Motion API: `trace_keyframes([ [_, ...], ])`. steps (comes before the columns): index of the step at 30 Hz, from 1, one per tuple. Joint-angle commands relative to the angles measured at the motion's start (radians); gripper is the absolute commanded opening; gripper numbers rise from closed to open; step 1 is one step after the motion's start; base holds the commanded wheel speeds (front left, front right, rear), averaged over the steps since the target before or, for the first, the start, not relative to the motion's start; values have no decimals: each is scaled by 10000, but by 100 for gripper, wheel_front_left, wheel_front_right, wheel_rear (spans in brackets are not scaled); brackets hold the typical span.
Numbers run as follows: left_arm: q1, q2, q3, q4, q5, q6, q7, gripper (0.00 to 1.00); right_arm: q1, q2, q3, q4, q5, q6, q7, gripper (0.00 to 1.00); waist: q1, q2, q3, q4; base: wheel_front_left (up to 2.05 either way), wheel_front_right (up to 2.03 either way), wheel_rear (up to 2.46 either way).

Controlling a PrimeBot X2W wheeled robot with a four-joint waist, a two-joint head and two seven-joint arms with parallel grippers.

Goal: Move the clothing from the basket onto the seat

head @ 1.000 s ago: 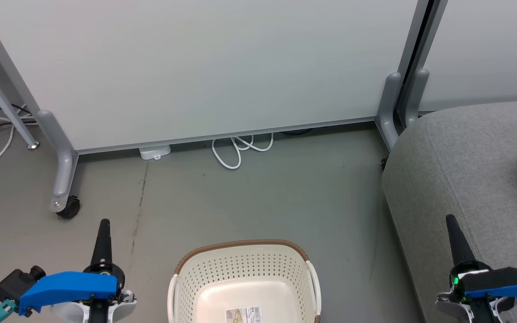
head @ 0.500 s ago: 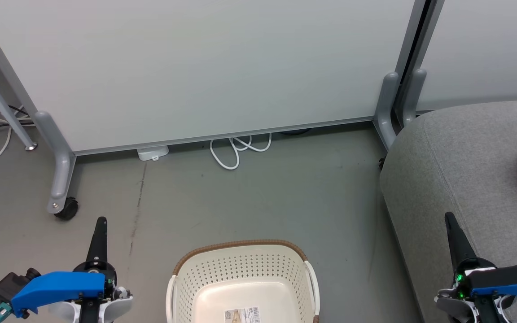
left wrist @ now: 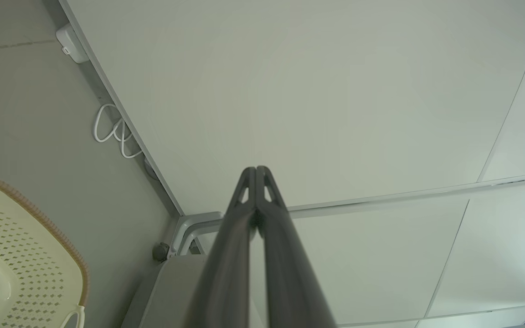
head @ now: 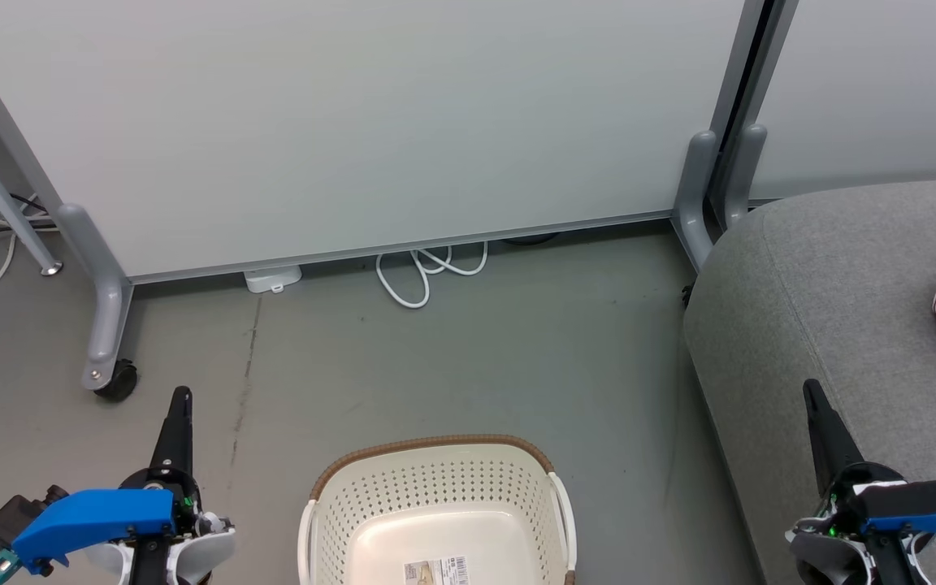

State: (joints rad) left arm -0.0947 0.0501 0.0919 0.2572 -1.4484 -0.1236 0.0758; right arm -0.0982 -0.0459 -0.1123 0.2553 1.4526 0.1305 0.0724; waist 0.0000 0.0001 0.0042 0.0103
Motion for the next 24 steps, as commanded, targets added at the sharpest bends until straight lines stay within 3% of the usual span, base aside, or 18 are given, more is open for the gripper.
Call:
trace_keyframes([
  [1,-165,3,89,-77,-228,-69,61,0,-136,-67,-18,-75,236,4,84,0,0,-1,-1,-8,0,0,0],
  [24,-185,1,247,-141,-1653,-116,427,0,-167,-72,-27,-121,1615,4,453,0,0,-1,-11,-103,0,0,0],
])
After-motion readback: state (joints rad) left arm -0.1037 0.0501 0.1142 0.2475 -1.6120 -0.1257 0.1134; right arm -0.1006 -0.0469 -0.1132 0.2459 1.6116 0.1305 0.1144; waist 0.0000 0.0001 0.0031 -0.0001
